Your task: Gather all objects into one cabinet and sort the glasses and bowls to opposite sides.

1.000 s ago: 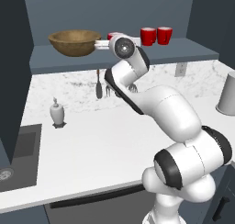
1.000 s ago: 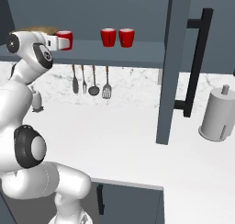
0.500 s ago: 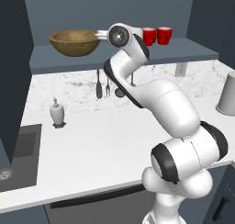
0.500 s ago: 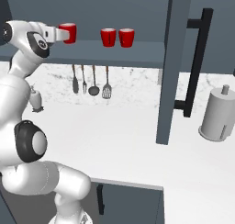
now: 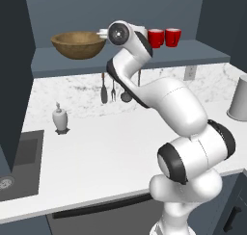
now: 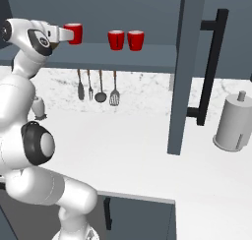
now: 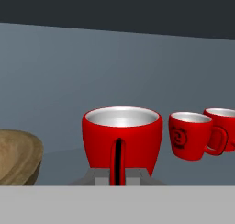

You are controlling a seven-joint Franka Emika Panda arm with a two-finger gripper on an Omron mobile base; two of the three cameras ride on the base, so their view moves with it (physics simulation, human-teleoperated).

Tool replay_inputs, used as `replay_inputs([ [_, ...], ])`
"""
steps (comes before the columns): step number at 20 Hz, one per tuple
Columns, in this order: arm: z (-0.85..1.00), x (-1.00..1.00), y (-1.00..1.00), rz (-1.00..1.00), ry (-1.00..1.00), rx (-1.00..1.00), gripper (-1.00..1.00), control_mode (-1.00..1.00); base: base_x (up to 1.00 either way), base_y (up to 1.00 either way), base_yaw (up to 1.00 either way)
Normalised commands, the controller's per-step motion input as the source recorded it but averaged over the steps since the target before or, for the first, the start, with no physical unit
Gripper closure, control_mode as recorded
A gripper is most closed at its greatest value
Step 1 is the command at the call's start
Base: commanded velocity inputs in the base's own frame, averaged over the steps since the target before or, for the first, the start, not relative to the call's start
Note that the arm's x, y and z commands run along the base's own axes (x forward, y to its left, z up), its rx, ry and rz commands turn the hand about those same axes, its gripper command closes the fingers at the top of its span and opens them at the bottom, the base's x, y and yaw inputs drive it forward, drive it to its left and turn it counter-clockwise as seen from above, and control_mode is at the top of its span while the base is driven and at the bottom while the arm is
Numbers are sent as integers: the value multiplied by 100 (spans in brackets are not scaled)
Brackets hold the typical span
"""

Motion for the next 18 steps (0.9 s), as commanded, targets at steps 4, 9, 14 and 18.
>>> replay_inputs([
  [4, 0, 0, 0, 0, 0, 0, 100, -100, 0, 0, 0],
  [9, 0, 0, 0, 0, 0, 0, 100, -100, 0, 0, 0],
  [14, 0, 0, 0, 0, 0, 0, 100, -100, 0, 0, 0],
  [18, 0, 0, -2, 0, 0, 0, 100, -100, 0, 0, 0],
])
